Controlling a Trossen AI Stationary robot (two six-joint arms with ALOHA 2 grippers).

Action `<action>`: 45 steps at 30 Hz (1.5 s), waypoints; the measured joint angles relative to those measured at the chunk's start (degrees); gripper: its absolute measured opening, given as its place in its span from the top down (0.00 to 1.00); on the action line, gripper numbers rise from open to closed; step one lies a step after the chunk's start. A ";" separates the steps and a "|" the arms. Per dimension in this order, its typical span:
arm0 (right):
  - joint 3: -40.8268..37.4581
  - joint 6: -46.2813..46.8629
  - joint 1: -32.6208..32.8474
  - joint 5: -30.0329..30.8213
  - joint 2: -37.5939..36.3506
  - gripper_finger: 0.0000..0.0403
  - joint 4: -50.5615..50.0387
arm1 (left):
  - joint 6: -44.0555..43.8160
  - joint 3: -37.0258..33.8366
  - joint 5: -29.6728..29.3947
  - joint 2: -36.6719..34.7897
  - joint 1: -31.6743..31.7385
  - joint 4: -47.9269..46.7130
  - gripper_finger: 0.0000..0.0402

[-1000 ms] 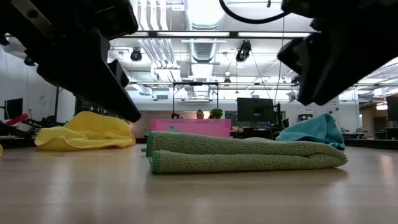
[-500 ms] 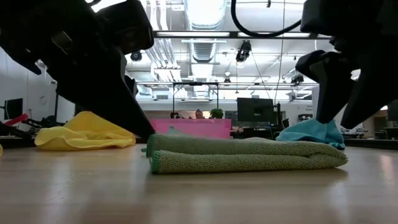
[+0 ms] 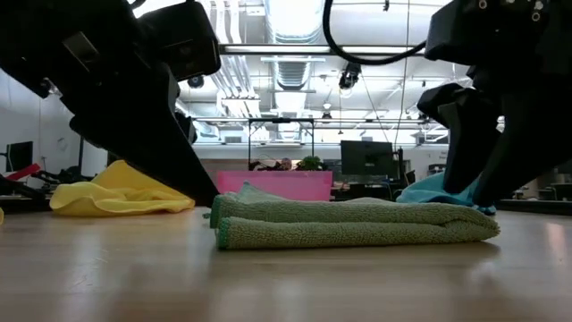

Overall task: Fold microfiber towels
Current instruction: Fold the green towel

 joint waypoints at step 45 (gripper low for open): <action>0.02 4.73 0.00 5.13 3.38 0.98 5.05 | 6.15 0.79 8.47 -0.99 0.51 4.18 1.00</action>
